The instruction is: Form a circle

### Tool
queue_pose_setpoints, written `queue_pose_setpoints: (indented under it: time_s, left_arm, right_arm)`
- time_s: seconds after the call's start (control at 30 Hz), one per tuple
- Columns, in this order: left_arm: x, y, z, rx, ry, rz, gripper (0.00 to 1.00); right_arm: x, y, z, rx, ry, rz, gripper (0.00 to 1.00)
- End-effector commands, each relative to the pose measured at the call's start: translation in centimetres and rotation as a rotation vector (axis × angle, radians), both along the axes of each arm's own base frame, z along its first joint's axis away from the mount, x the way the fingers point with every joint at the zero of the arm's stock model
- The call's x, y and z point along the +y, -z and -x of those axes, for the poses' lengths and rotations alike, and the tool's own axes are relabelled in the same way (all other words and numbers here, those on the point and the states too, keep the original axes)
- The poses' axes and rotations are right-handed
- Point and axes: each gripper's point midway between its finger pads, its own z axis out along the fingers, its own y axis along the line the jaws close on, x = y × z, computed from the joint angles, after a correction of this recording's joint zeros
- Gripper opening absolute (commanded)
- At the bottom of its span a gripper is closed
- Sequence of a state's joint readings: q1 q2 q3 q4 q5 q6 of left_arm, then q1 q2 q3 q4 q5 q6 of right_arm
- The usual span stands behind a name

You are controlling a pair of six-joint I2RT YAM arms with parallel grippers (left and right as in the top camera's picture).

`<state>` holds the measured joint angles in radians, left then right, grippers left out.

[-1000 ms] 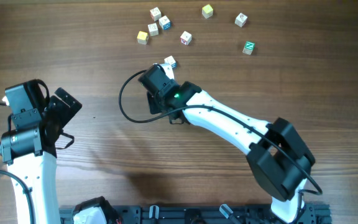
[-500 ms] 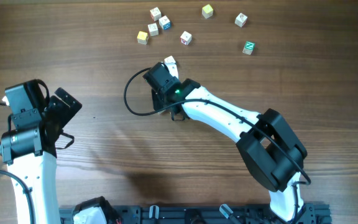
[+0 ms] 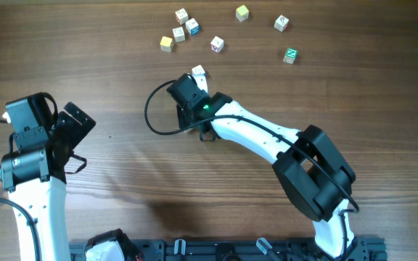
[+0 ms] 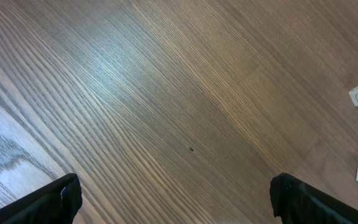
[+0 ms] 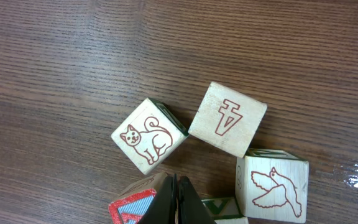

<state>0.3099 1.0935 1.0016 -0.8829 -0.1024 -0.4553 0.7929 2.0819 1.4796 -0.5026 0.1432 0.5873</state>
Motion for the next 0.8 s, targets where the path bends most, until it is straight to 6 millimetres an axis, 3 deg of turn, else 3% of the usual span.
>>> queue_pose_setpoints:
  time_s: [0.0,0.77]
  left_arm:
    - [0.01,-0.02,-0.03,-0.007,-0.008,0.011,1.00]
    - [0.01,-0.02,-0.03,-0.007,-0.008,0.011,1.00]
  right_arm:
    - [-0.29,1.13,-0.09,0.015,0.023,0.011,0.04]
    - [0.44,1.77,0.49,0.052,-0.006,-0.018,0.05]
